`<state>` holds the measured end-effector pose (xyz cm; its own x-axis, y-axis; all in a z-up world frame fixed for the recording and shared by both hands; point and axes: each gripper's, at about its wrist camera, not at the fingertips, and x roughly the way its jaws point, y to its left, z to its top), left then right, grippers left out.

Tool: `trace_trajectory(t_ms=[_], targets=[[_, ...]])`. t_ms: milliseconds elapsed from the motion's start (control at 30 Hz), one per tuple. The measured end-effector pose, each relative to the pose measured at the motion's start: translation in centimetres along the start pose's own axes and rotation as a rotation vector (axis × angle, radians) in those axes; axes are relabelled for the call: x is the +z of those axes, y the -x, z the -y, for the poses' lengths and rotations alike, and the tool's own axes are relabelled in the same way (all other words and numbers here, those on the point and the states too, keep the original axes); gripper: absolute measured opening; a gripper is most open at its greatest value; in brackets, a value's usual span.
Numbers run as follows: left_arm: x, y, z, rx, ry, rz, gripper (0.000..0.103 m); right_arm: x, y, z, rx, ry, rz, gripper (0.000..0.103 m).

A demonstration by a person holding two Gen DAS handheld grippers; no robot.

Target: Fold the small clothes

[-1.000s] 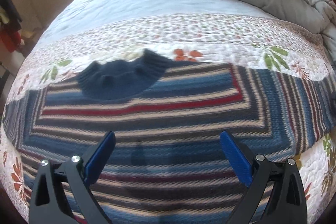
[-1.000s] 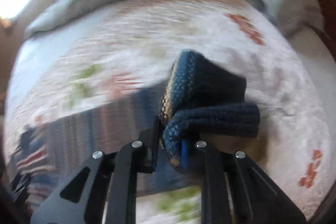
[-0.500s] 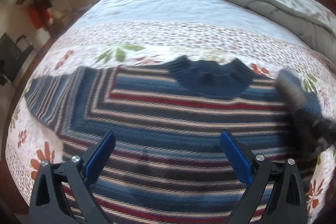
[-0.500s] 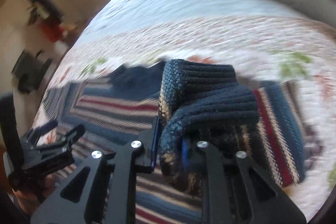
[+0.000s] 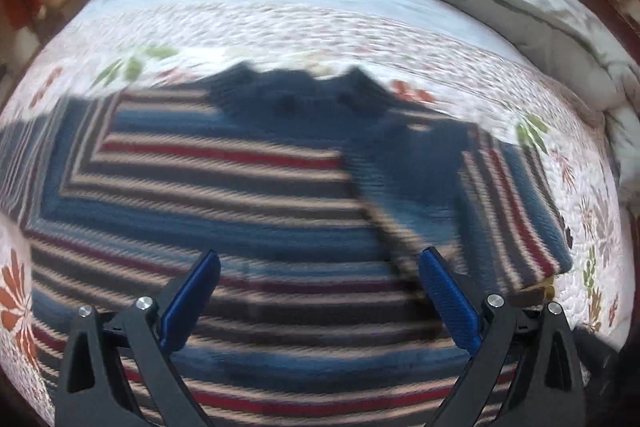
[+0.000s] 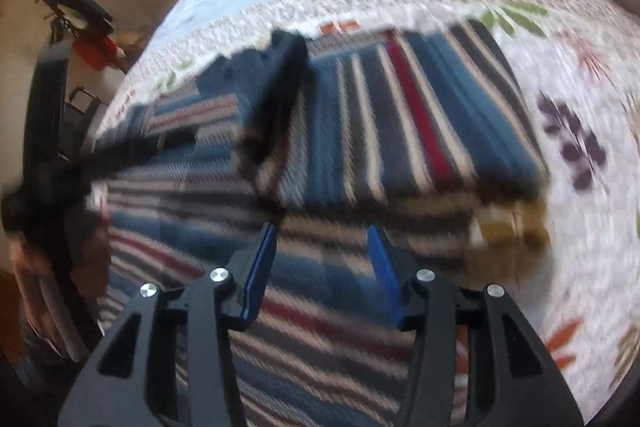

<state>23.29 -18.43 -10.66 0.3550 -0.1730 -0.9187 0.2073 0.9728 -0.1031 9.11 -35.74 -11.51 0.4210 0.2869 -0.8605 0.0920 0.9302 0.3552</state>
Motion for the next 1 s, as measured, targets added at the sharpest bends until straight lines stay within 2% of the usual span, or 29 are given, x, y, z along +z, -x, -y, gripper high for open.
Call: trace_trajectory(t_ms=[100, 200, 267, 333, 367, 400, 433, 500, 533, 633, 700, 833, 967, 1000], targets=[[0.7, -0.6, 4.2, 0.152, -0.087, 0.036, 0.1, -3.2, 0.1, 0.5, 0.004, -0.002, -0.013, 0.048], [1.9, -1.3, 7.9, 0.255, -0.171, 0.078, 0.1, -5.0, -0.3, 0.3, 0.02, -0.015, -0.005, 0.049], [2.9, -2.9, 9.4, 0.333, -0.202, 0.06, 0.1, -5.6, -0.3, 0.2, 0.033, -0.017, 0.0, 0.049], [3.4, -4.3, 9.8, 0.372, -0.205, 0.027, 0.096, -6.1, -0.3, -0.1, 0.045, -0.009, 0.002, 0.049], [3.6, -5.2, 9.7, 0.369, -0.198, -0.004, 0.079, -6.3, -0.3, -0.4, 0.049, -0.005, 0.001, 0.05], [3.6, -5.6, 9.3, 0.347, -0.181, -0.03, 0.05, -6.5, -0.3, -0.5, 0.05, -0.001, 0.003, 0.05], [3.6, -6.1, 8.6, 0.282, -0.141, -0.067, 0.029, -6.7, -0.2, -0.7, 0.049, 0.004, 0.006, 0.05], [3.5, -6.1, 7.1, 0.223, -0.074, -0.083, 0.022, -7.1, -0.1, -1.0, 0.042, 0.016, 0.01, 0.051], [3.6, -5.8, 6.6, 0.195, -0.058, -0.064, 0.012, -7.1, -0.4, -1.1, 0.034, 0.021, 0.011, 0.051], [4.1, -4.3, 4.5, 0.107, 0.003, -0.021, 0.008, -7.5, -0.3, -1.3, 0.016, 0.033, 0.011, 0.052], [4.5, -2.9, 2.6, 0.082, 0.048, 0.021, 0.008, -7.8, -0.2, -1.5, 0.008, 0.032, 0.011, 0.053], [5.5, 0.4, -1.4, 0.071, 0.125, 0.14, 0.008, -8.0, 0.0, -2.0, 0.003, 0.032, 0.01, 0.053], [6.1, 2.9, -7.0, 0.131, 0.195, 0.28, 0.008, -7.8, -0.5, -3.1, -0.004, 0.045, 0.003, 0.053], [5.8, 2.9, -8.3, 0.14, 0.209, 0.285, 0.008, -7.7, -0.7, -3.3, -0.004, 0.046, 0.001, 0.053]])
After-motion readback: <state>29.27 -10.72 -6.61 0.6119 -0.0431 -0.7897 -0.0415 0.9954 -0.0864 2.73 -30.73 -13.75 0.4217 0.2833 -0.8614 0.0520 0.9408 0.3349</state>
